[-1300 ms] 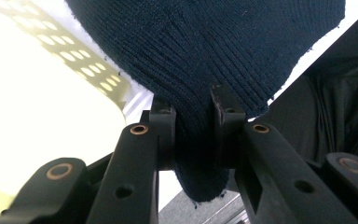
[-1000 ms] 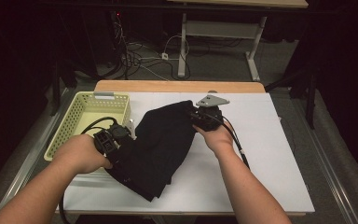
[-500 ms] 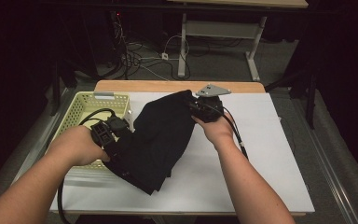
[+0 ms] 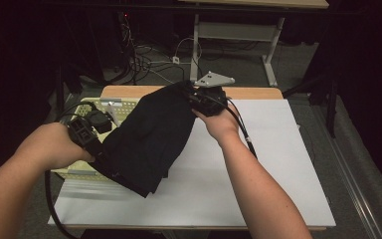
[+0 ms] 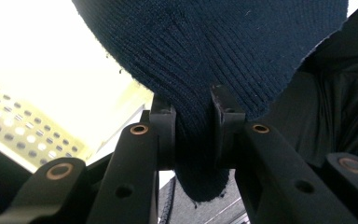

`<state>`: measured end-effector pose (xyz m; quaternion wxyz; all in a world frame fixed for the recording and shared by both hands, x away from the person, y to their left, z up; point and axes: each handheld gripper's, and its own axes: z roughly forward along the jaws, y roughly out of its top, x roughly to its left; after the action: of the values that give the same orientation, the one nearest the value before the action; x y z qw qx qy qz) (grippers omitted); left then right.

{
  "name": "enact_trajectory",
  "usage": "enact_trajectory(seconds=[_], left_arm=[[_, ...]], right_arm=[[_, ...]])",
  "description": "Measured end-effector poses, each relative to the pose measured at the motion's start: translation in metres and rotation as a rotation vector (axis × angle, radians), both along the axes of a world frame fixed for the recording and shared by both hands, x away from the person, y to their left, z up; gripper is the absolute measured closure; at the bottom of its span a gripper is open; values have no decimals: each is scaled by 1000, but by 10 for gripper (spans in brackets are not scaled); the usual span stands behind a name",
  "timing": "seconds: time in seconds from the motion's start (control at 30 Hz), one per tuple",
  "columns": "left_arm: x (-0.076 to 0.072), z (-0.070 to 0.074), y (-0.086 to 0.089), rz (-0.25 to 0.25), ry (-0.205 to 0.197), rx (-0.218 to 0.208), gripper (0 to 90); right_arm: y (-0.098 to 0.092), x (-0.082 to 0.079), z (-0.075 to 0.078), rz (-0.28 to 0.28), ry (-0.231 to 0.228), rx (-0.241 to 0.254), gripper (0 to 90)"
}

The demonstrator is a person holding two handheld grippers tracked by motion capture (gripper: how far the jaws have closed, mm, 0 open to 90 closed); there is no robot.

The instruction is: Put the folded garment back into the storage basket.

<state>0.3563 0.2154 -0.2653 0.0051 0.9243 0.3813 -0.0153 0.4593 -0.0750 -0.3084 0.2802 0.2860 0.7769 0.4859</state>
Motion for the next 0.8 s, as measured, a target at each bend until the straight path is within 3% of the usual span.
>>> enact_trajectory(seconds=[0.3, 0.8], left_arm=[[-9, 0, 32, 57, -1, 5, 734], [-15, -13, 71, 129, 9, 10, 733]], right_arm=[[37, 5, 6, 57, -5, 12, 772], [83, 21, -18, 120, 41, 3, 771]])
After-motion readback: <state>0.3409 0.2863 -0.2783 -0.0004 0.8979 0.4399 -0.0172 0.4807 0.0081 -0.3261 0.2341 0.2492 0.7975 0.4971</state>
